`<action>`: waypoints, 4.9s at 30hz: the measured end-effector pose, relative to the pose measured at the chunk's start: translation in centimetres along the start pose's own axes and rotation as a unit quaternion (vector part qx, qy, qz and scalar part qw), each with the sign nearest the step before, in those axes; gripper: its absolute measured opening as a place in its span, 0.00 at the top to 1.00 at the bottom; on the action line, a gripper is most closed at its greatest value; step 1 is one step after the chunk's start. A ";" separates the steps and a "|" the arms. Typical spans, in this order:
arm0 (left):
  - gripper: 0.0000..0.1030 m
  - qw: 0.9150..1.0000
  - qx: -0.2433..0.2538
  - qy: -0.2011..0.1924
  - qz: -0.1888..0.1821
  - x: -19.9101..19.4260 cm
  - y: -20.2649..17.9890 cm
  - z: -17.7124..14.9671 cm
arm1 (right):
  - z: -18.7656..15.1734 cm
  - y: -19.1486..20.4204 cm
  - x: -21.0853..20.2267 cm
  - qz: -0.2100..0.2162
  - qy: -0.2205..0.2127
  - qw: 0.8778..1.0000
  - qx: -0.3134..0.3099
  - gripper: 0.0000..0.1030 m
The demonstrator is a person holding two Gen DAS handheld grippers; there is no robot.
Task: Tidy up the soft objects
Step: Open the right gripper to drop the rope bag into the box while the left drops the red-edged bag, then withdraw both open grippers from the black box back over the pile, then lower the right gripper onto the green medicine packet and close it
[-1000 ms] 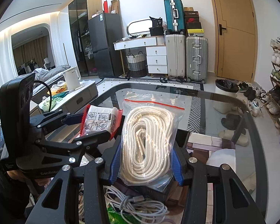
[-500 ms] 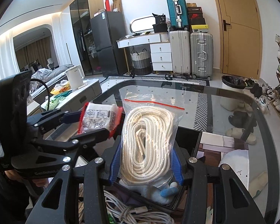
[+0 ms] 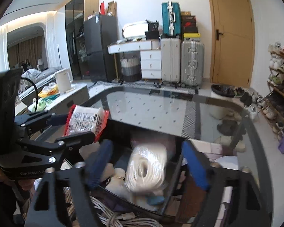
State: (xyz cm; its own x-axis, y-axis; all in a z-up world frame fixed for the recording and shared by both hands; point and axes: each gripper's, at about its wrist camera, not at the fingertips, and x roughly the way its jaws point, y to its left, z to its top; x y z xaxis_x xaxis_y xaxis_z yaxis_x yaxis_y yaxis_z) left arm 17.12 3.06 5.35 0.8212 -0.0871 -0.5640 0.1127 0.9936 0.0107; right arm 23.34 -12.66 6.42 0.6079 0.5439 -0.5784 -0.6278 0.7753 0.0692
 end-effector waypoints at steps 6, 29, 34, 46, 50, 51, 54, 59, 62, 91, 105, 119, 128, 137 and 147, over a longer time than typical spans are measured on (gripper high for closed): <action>0.41 1.000 0.011 0.000 -0.007 0.0 -0.7 0.0 | -0.2 -0.3 -1.3 -0.008 0.002 1.000 -0.006 0.13; 0.00 1.000 -0.019 -0.025 -0.002 -5.8 0.1 -3.6 | -5.5 0.2 -6.8 0.005 0.037 0.999 0.021 0.01; 0.00 0.999 -0.024 -0.027 0.009 -7.1 0.2 -4.5 | -6.6 1.0 -7.4 0.006 0.046 0.999 0.026 0.01; 0.00 1.000 -0.016 -0.017 0.015 -8.1 -0.7 -6.3 | -8.2 1.5 -8.4 0.004 0.070 0.997 0.026 0.01; 0.00 1.000 -0.014 -0.012 0.020 -8.1 -1.0 -6.7 | -8.7 1.9 -8.2 0.005 0.082 0.996 0.020 0.00; 0.00 1.000 -0.014 -0.011 0.020 -8.1 -1.0 -6.7 | -8.7 2.0 -8.1 0.005 0.084 0.996 0.021 0.00; 0.00 1.000 -0.026 -0.004 0.017 -7.8 -0.8 -7.0 | -8.7 2.1 -7.7 0.011 0.094 0.995 0.023 0.00; 0.00 0.999 -0.028 0.002 0.017 -7.6 -0.6 -7.6 | -9.2 2.9 -6.8 0.017 0.114 0.993 0.013 0.00; 0.00 0.999 -0.033 0.007 0.016 -7.4 -0.5 -7.9 | -9.6 3.4 -6.0 0.021 0.128 0.991 0.012 0.00; 0.00 0.999 -0.005 0.039 0.002 -6.3 -1.3 -9.1 | -11.2 5.7 -0.5 -0.022 0.194 0.981 0.009 0.01; 0.00 0.999 0.008 0.050 0.002 -5.8 -1.9 -9.7 | -11.9 3.3 -1.7 -0.027 0.204 0.979 0.012 0.01; 0.00 0.999 0.003 0.054 -0.001 -5.5 -1.8 -9.8 | -12.0 4.4 -2.5 -0.008 0.185 0.983 -0.012 0.30; 0.00 0.999 0.003 0.054 -0.002 -5.4 -1.9 -9.9 | -11.7 4.4 -3.1 0.023 0.177 0.984 -0.001 0.47; 0.00 0.998 0.003 0.057 -0.004 -5.4 -2.0 -10.1 | -10.7 4.4 -5.2 0.080 0.162 0.983 0.009 0.48; 0.00 0.998 0.012 0.058 -0.008 -5.4 -2.3 -10.1 | -8.6 4.3 -8.7 0.125 0.115 0.985 0.021 0.48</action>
State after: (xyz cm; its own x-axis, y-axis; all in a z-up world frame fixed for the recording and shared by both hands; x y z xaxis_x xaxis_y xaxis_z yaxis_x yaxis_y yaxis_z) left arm 6.72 1.98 0.01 0.7493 -0.0920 -0.6558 0.1390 0.9901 0.0199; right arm 11.22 -16.82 4.73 0.3071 0.6356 -0.7083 -0.7207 0.6414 0.2631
